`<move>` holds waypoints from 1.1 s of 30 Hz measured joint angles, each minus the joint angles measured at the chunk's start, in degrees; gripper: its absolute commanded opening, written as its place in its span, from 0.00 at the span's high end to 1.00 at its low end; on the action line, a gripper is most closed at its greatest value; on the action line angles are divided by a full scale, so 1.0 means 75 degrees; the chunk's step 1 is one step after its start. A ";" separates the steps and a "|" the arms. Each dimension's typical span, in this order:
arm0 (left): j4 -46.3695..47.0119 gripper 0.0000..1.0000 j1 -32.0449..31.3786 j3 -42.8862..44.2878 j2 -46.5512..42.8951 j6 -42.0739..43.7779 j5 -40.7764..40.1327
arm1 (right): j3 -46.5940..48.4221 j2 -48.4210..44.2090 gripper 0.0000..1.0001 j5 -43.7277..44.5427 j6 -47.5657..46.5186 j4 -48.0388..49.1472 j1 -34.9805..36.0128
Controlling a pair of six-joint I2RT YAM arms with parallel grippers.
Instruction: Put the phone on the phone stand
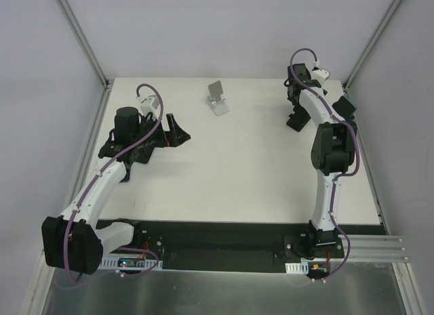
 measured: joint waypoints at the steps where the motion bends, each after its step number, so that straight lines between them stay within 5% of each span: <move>1: -0.0003 0.05 0.0012 0.0000 0.0035 -0.0003 -0.0026 | 0.0003 0.0000 0.37 -0.0026 0.0003 0.0006 -0.0006; 4: 0.0000 0.05 0.0102 0.0000 0.0172 -0.0003 -0.0184 | 0.0012 0.0000 0.02 -0.0224 -0.0017 0.0009 -0.0003; 14: -0.0901 0.05 0.0705 0.0402 0.1011 0.0061 -0.1338 | -0.0892 -0.0801 0.04 -0.1349 -0.0475 0.0087 0.0003; 22: -0.2795 0.01 0.1189 0.1988 0.1877 0.0979 -0.1582 | -0.3587 -0.4036 0.04 -0.1635 -0.1247 0.0921 0.0481; 27: -0.3727 0.01 0.1253 0.3678 0.3742 0.1929 -0.1746 | -0.5523 -0.6534 0.04 -0.2224 -0.1460 0.2002 0.1999; 33: -0.4634 0.01 0.1349 0.5033 0.5875 0.2783 -0.2192 | -0.6747 -0.8209 0.04 -0.3040 -0.1542 0.2999 0.5785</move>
